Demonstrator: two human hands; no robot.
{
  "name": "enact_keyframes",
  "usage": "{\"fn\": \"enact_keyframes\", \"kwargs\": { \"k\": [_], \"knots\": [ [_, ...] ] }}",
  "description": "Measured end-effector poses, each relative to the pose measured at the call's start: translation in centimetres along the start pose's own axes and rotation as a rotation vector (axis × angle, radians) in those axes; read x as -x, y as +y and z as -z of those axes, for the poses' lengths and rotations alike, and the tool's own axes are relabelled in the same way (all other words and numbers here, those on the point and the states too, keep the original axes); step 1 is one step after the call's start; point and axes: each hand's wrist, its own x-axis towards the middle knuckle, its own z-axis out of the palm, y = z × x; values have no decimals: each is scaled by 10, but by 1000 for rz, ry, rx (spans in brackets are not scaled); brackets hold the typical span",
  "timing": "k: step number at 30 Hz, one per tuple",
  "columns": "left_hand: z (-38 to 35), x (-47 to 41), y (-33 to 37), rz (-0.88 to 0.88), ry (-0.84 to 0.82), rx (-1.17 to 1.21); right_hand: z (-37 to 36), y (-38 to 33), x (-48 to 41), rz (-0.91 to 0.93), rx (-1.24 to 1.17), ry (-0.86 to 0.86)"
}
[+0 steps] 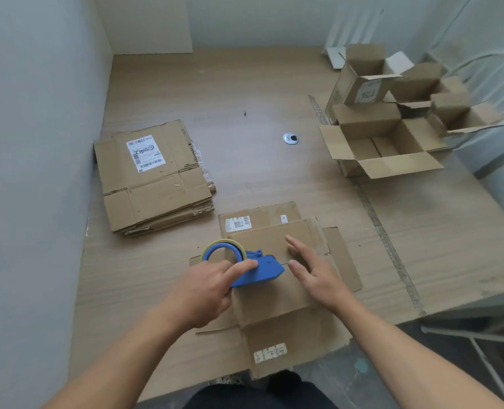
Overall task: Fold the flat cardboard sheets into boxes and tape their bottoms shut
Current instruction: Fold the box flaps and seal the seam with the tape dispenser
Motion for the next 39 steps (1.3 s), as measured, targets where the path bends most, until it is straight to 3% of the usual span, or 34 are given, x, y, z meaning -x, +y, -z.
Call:
{"fn": "enact_keyframes", "kwargs": {
  "k": [8,16,28,39],
  "knots": [
    [-4,-9,-13,-271,29,-160,-7,2,-1,130,124,-43],
    [0,-18,-9,-220,22,-144,-4,10,-1,114,99,-60],
    [-7,-37,17,-103,-43,-210,-7,14,-1,52,52,199],
    [-11,-52,37,-5,-9,-189,22,23,-11,37,46,203]
  ]
}}
